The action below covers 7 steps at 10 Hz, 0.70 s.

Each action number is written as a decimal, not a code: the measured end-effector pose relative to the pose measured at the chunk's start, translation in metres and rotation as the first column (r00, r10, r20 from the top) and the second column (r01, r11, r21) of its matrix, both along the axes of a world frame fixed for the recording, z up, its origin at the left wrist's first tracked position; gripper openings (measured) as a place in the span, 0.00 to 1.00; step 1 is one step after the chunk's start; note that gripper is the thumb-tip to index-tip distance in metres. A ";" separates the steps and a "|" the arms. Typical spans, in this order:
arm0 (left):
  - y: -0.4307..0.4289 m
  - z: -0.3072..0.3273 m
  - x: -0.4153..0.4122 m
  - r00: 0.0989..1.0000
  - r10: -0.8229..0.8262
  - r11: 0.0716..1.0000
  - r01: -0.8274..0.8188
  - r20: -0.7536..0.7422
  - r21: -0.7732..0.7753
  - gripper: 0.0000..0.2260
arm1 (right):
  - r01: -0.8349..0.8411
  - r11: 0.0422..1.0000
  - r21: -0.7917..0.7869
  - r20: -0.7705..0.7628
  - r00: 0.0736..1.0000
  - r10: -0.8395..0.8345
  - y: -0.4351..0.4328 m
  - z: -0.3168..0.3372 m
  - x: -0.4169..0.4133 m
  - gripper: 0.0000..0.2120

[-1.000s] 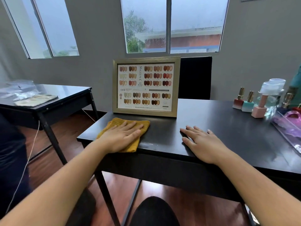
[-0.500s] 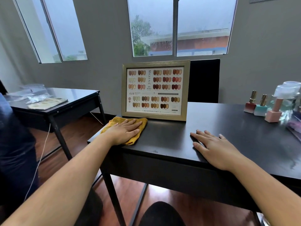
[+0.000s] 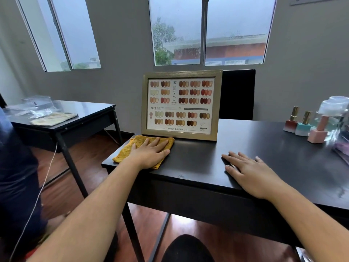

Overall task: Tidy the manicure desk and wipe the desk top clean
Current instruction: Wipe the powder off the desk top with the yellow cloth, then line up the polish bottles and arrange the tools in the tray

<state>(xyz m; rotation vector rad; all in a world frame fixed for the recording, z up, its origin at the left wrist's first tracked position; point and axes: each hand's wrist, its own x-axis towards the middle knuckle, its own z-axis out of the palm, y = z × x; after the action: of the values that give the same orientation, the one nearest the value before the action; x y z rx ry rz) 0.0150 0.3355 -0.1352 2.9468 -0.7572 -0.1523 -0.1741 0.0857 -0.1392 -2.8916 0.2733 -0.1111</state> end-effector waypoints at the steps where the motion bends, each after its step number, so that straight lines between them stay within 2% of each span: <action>1: -0.001 0.000 0.000 1.000 -0.013 1.000 0.013 0.012 -0.005 0.24 | 0.002 1.000 -0.003 0.001 1.000 -0.002 0.000 -0.001 0.001 0.23; 3: 0.001 0.001 -0.003 1.000 -0.008 0.998 0.009 0.020 -0.056 0.25 | 0.005 1.000 -0.008 0.006 1.000 -0.005 0.001 -0.002 0.001 0.23; 4: 0.001 0.009 -0.010 0.998 0.003 0.982 0.008 0.056 -0.187 0.24 | 0.003 1.000 -0.011 0.000 1.000 -0.003 0.002 0.001 -0.001 0.24; 5: -0.015 0.022 -0.025 0.984 0.017 0.954 0.038 0.178 -0.297 0.22 | -0.003 0.999 0.037 0.000 1.000 0.003 0.003 0.007 -0.004 0.24; 6: -0.047 0.035 -0.048 0.955 -0.036 0.919 0.147 0.294 -0.366 0.19 | 0.030 0.990 0.137 0.059 0.998 -0.038 -0.005 0.019 -0.012 0.26; 7: -0.085 0.044 -0.070 0.935 -0.165 0.890 0.279 0.315 -0.362 0.20 | 0.106 0.976 0.193 0.099 0.987 -0.126 -0.027 0.035 -0.026 0.26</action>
<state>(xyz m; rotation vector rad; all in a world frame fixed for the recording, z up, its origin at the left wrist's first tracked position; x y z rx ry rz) -0.0553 0.2501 -0.0914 2.5062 -1.0246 0.3684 -0.2001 0.0588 -0.1044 -2.6715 0.4098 -0.2510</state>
